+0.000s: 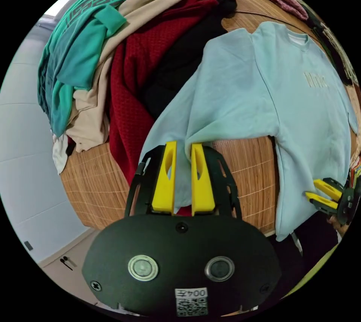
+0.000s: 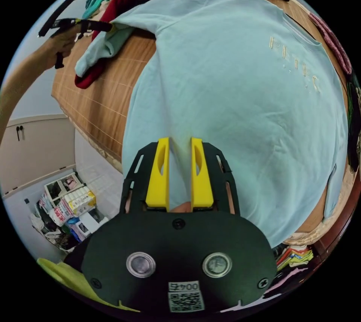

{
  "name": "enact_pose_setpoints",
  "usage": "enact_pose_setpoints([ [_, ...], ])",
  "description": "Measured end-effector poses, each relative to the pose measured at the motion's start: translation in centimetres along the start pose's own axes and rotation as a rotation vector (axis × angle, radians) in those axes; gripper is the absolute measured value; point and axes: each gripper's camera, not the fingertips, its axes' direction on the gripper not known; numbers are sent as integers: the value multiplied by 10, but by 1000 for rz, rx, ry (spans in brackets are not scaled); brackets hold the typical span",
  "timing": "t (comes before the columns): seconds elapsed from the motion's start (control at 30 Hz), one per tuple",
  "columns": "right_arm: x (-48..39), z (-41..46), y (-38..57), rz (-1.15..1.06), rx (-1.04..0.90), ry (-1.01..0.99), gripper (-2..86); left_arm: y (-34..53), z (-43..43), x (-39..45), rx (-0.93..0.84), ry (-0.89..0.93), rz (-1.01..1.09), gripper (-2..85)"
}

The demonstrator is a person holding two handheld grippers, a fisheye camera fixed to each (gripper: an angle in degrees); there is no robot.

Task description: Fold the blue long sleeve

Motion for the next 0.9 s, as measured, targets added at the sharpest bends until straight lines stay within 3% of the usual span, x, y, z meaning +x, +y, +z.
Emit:
enact_pose_setpoints([
  [0.13,37,-32,3,29,75,-120,83,5,-26,7,19,2,61,74],
  [0.3,136,-69,27,161,171,10,75,49,-82,48,174,5,69,76],
  [0.4,216,-69,39,296,147,111,62,76,-84,93,191,150,99,74],
  [0.57,319,-42,36,428,-3,132,41,98,-48,172,90,236,157,68],
  [0.67,327,-75,15,313,117,36,41,106,-33,195,38,294,122,64],
  [0.9,328,-135,-131,-1,228,307,85,126,-24,215,-3,346,38,54],
])
